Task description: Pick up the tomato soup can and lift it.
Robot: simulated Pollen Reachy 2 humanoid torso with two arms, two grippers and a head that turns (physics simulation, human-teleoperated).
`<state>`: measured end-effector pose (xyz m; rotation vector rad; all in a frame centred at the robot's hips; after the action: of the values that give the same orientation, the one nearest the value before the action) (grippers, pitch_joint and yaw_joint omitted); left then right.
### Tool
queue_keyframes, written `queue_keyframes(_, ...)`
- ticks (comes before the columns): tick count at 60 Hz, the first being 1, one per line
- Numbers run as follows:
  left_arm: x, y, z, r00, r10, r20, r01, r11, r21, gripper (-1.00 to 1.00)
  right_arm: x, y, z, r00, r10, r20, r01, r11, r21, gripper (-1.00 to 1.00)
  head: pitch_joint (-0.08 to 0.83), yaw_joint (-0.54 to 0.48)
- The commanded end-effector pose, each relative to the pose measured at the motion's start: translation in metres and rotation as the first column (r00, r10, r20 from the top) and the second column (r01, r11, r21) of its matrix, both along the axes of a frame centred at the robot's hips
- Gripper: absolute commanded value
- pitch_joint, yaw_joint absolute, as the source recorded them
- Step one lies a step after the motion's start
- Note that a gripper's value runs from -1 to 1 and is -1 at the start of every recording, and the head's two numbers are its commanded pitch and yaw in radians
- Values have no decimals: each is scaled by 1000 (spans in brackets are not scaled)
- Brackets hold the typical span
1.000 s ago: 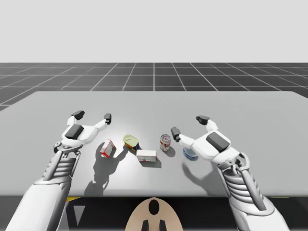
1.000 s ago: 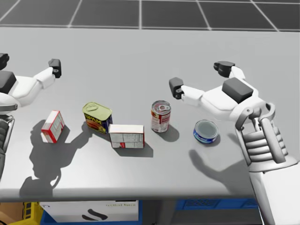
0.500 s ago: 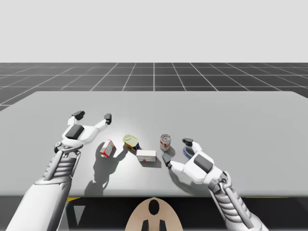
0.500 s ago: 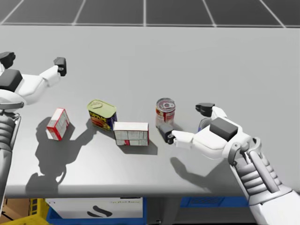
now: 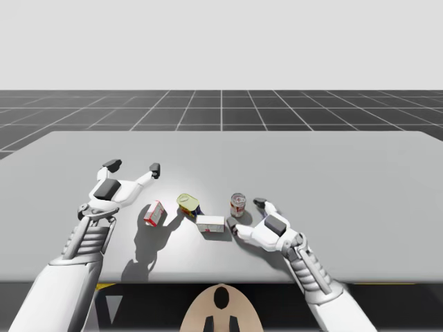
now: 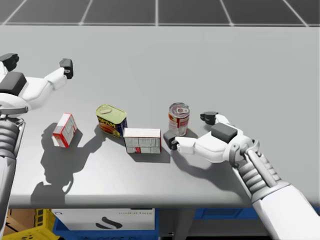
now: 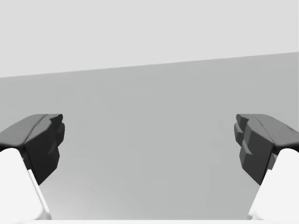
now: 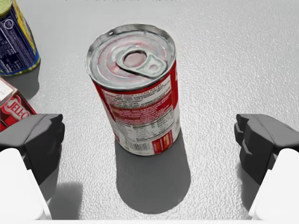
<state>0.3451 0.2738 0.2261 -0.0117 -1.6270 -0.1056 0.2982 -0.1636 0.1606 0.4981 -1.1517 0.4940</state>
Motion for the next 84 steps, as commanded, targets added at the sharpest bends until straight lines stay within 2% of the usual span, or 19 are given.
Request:
queue_keyframes(1, 0, 0, 0, 1000, 1, 1, -1, 1000, -1, -1000, 11, 21, -2, 1000, 10, -10, -10, 1000, 24, -1000, 682, -13)
queue_keyframes(13, 0, 0, 1, 1000, 3, 1, -3, 1000, -2, -1000, 23, 32, 0, 1000, 12, -1, -12, 1000, 5, -1000, 683, -10)
queue_keyframes(29, 0, 0, 0, 1000, 3, -1, -3, 1000, 2, -1000, 28, 41, 3, 1000, 27, 11, -27, 999, -19, -1000, 681, -16)
queue_keyframes(33, 0, -1, 0, 1000, 3, -2, -3, 1000, 3, -1000, 27, 41, 4, 999, 44, -14, -45, 999, -12, -1000, 681, -18)
queue_keyframes(34, 0, -1, 0, 1000, 3, -2, -3, 1000, 3, -1000, 26, 40, 4, 999, 44, -13, -45, 999, -12, -926, 681, -18)
queue_keyframes(35, 0, -1, 0, 1000, 3, -2, -3, 1000, 3, -1000, 26, 40, 4, 999, 44, -13, -44, 999, -13, -743, 681, -18)
queue_keyframes(36, 0, -1, 0, 1000, 3, -3, -3, 1000, 3, -1000, 23, 40, 4, 1000, 8, 7, -8, 1000, -27, -372, 681, -18)
queue_keyframes(37, 1, -1, 0, 1000, 3, -3, -3, 1000, 3, -1000, 25, 40, 3, 1000, 8, -4, -8, 1000, -22, 67, 682, -19)
queue_keyframes(38, 1, -1, 0, 1000, 3, -3, -3, 1000, 4, -1000, 24, 40, 4, 1000, 5, -14, -5, 1000, -19, 722, 682, -19)
queue_keyframes(40, 1, -1, 0, 1000, 3, -3, -3, 1000, 3, -1000, 23, 40, 4, 1000, 8, -21, -9, 1000, -19, 1000, 682, -19)
queue_keyframes(54, 1, -2, -1, 1000, 2, -4, -2, 1000, 5, -1000, 18, 39, 5, 1000, 11, -18, -12, 999, -35, 1000, 674, -20)
queue_keyframes(65, 0, -2, -1, 1000, 3, -5, -3, 1000, 6, -1000, 17, 38, 4, 1000, 4, -8, -4, 999, -32, 1000, 549, -20)
queue_keyframes(76, 1, -4, -4, 1000, 3, -10, -3, 1000, 11, -1000, 16, 36, 6, 1000, -7, 9, 8, 1000, -29, 1000, 379, -35)
queue_keyframes(84, 1, -4, -5, 1000, 4, -13, -4, 1000, 13, -1000, 15, 37, 6, 1000, -4, 10, 4, 1000, -28, 1000, 320, -40)
